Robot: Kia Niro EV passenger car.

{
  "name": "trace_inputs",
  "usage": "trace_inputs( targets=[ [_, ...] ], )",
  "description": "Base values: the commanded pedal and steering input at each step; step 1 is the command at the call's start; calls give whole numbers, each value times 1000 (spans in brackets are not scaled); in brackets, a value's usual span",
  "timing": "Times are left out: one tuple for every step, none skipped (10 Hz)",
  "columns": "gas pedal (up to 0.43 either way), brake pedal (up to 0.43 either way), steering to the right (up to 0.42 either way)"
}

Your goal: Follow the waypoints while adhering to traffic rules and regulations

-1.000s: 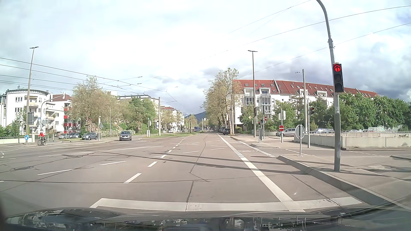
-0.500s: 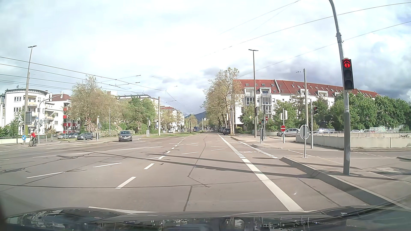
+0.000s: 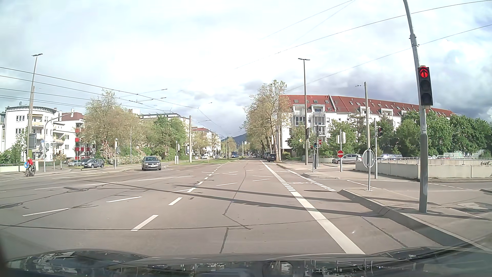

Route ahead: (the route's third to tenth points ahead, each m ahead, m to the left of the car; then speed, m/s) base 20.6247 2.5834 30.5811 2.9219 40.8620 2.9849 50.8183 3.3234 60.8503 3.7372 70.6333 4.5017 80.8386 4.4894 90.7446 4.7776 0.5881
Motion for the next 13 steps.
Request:
trace_inputs(
  targets=[
    [0, 91, -3],
    [0, 98, -3],
    [0, 104, -3],
    [0, 110, -3],
    [0, 110, -3],
    [0, 116, -4],
    [0, 122, -4],
    [0, 122, -3],
    [0, 128, -3],
    [0, 134, -3],
    [0, 134, -3],
    [0, 140, -3],
    [0, 146, -3]
  ],
)
